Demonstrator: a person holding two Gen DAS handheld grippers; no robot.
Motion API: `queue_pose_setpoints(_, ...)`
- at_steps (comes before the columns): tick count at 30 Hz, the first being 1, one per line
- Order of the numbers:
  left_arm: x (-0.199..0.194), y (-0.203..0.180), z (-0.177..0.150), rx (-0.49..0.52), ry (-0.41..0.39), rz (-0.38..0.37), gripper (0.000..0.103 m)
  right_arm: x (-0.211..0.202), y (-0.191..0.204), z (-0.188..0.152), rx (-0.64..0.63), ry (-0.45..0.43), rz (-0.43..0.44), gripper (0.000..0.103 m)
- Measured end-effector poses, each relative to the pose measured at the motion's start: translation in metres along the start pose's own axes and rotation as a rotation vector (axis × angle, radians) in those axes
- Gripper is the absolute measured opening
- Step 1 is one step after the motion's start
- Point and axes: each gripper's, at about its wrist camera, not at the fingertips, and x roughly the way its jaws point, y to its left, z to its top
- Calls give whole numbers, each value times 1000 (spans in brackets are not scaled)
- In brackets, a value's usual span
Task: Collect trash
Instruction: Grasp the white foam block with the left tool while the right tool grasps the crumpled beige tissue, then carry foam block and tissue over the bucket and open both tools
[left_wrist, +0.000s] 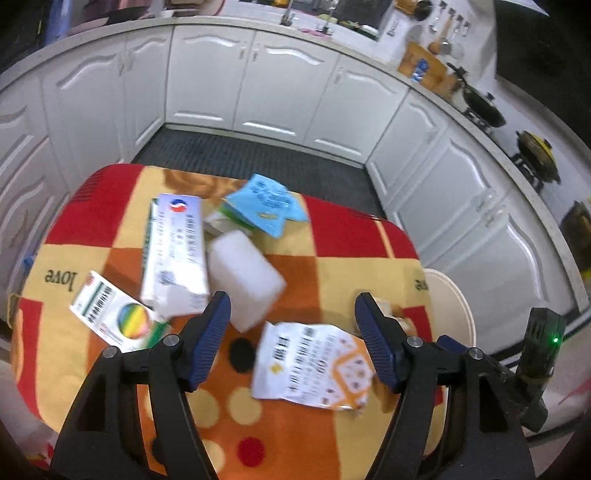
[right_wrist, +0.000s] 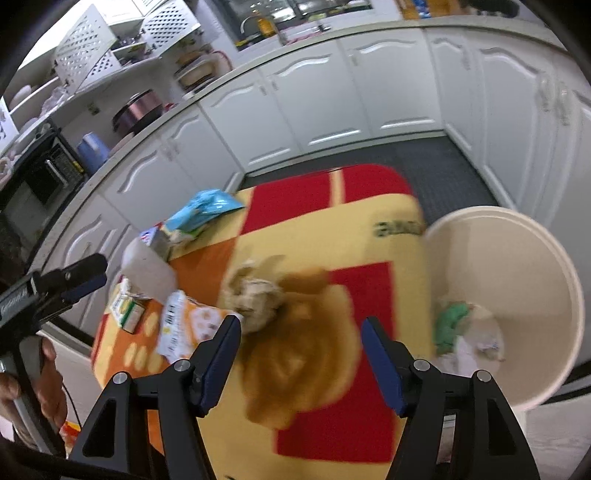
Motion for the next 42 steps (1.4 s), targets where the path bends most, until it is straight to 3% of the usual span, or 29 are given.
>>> queue_pose_setpoints(6,22,11,10,-36,43,24,69,32,11,12,44,51,60,65)
queue_pose_setpoints(14,53,13,16,-48,65,128,69,68,20,14,76,107,84,53)
queue_pose_setpoints(17,60,20,15,-73,88,101,65,69,20,11,75,93,74,39)
queue_pose_setpoints(18,60,22,14,-76,92,92,58,66,19,11,71,81,74,34)
queue_pose_setpoints(19,60,22,14,-72,94,94,44,63,17,11,70,71,76,30)
queue_pose_setpoints(29,10,-9,12,20,6,9,40,6,4,16,74,-58,94,28)
queue_pose_setpoints(42,-3,-75,-5,130,-1,-93,40,-38,-7,6,56,-117,58,28)
